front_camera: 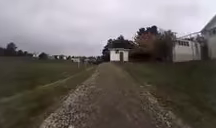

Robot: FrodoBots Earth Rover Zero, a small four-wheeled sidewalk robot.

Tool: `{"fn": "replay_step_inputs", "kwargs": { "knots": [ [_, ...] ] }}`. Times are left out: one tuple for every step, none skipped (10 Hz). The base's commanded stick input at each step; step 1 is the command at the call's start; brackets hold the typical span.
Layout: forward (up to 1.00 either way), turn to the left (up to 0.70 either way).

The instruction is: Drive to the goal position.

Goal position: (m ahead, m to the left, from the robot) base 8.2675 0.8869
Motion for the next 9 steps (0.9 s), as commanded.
{"fn": "replay_step_inputs", "kwargs": {
  "knots": [
    [0.60,0.00],
    [0.60,0.00],
    [0.60,0.00],
    [0.60,0.00],
    [0.60,0.00],
    [0.60,0.00],
    [0.60,0.00],
    [0.60,0.00],
    [0.60,0.00]
  ]
}}
